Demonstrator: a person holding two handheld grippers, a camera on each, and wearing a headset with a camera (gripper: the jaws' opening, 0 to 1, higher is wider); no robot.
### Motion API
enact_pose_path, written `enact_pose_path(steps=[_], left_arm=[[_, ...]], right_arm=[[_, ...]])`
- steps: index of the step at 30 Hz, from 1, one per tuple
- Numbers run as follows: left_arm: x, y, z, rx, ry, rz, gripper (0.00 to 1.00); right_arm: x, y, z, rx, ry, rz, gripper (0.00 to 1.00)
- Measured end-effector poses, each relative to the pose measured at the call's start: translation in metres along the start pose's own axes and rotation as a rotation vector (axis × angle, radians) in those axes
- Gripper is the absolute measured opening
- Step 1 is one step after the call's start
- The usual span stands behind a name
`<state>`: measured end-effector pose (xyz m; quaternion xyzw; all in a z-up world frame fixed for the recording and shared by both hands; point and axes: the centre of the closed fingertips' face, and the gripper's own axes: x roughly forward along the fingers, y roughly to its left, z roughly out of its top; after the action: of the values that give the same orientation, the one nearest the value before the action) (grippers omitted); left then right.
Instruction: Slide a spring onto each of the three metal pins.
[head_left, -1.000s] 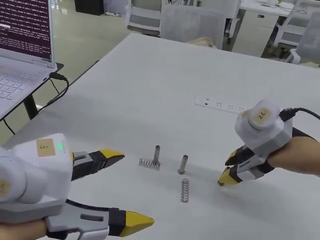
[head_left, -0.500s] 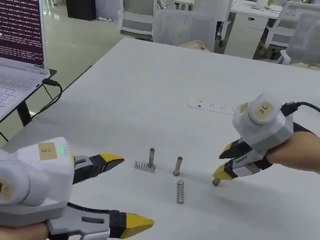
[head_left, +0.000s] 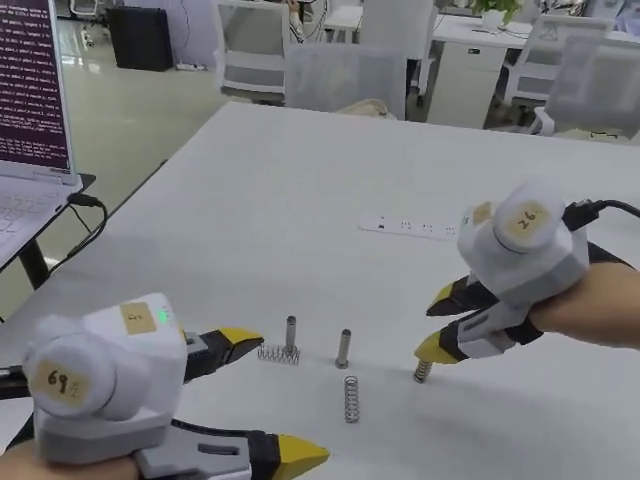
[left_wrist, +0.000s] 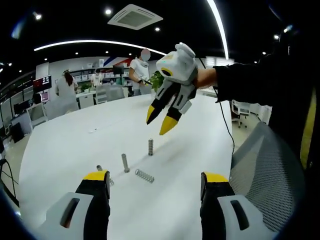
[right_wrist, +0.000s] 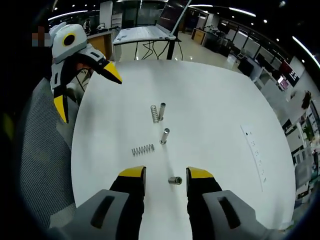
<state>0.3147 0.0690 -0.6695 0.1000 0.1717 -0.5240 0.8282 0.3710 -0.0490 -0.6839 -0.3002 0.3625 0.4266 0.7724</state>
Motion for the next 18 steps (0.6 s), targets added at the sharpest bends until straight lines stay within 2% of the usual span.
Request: enact_pose_path(steps=[7, 11, 18], left_arm=[[0.012, 0.003, 0.001, -0.030, 0.016, 0.021, 0.70], [0.022, 0.004, -0.003, -0.043, 0.043, 0.043, 0.69], [0.039, -0.001, -0.006, -0.049, 0.084, 0.044, 0.68]], right_arm=[[-0.015, 0.006, 0.007, -0.006, -0.036, -0.022, 0.30], [-0.022, 0.010, 0.010, -0.006, -0.059, -0.034, 0.30], [-0.029, 0.019, 0.010, 0.003, -0.085, -0.034, 0.30]])
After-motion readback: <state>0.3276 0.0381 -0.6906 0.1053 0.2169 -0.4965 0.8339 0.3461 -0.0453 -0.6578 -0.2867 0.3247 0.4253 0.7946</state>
